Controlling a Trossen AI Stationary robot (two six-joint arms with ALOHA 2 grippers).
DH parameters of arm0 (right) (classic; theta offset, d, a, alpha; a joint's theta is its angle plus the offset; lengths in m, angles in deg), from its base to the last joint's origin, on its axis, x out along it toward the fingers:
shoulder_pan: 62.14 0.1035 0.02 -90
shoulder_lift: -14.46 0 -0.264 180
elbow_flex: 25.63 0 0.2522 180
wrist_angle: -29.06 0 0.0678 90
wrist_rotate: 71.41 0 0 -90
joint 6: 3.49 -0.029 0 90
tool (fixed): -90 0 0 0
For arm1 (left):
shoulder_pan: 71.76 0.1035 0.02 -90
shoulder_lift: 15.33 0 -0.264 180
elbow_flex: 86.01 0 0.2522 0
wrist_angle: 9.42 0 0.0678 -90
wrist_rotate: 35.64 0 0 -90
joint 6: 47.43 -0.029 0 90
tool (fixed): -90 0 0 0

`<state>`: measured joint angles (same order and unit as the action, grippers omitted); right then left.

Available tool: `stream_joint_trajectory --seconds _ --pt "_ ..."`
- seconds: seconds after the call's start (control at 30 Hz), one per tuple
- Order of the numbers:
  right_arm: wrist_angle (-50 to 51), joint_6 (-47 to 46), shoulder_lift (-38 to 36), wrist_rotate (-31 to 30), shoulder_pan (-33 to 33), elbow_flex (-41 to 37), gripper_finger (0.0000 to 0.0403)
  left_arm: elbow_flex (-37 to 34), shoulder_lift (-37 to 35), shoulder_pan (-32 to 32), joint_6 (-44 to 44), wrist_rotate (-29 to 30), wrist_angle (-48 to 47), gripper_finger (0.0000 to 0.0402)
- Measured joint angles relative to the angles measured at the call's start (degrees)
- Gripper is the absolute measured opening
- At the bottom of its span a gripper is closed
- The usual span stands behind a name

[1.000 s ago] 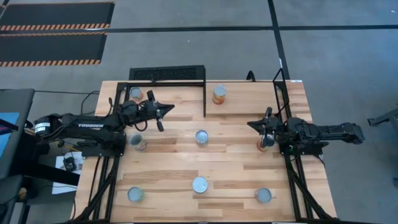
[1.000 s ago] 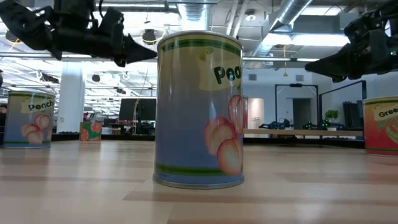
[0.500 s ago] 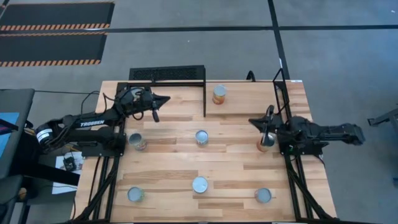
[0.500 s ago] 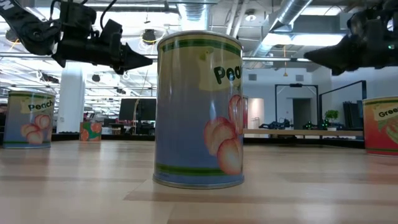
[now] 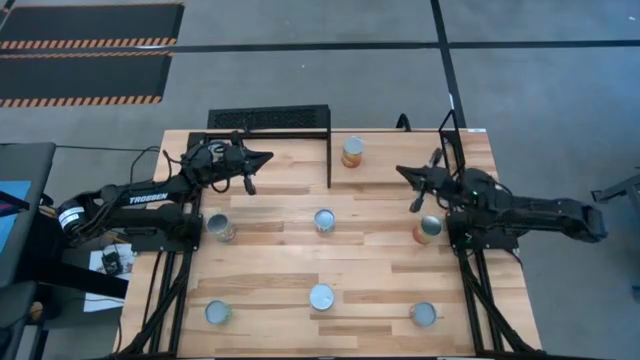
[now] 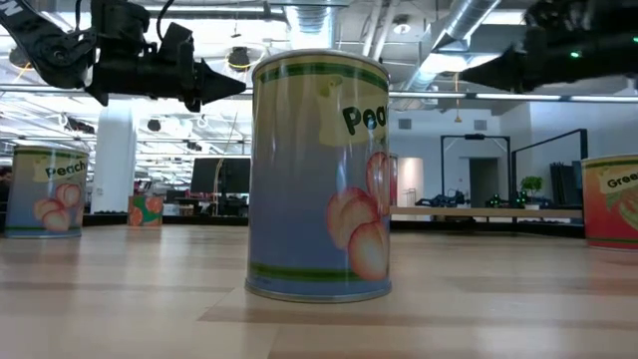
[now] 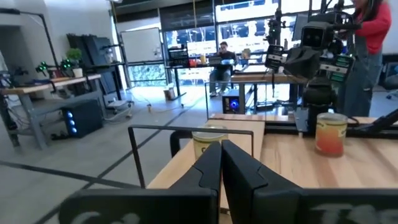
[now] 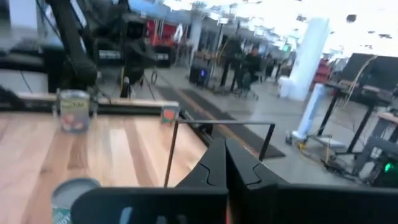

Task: Pick and place cans onto a shelf
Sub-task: Put the left red can on the shelf

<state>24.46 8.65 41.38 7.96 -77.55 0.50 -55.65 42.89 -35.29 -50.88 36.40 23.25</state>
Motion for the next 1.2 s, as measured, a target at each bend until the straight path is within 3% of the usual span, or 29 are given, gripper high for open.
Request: stream_joint_trajectory --seconds 0.23,0.5,0.87,1.0,1.2 --pt "8.74 1.72 19.71 3.11 -3.8 14.28 0.0008 0.0 0.0 -0.15 1.1 -2.32 -0.18 0.0002" --pt "25.22 4.49 39.66 6.05 -8.94 32.49 0.007 0.0 0.0 -0.15 -0.4 -2.31 -0.82 0.0002" --pt "40.1 14.49 55.51 5.94 -11.38 49.28 0.0112 0.02 0.0 -0.15 -0.56 -2.29 -2.64 0.0002" --pt "44.75 15.34 57.36 6.02 -10.27 52.03 0.0092 0.02 0.0 -0.15 -0.56 -2.27 -2.92 0.0002" --pt "48.91 13.49 60.53 8.48 -7.96 52.19 0.0011 0.02 0.0 -0.15 -0.51 -2.27 -3.52 0.0002"
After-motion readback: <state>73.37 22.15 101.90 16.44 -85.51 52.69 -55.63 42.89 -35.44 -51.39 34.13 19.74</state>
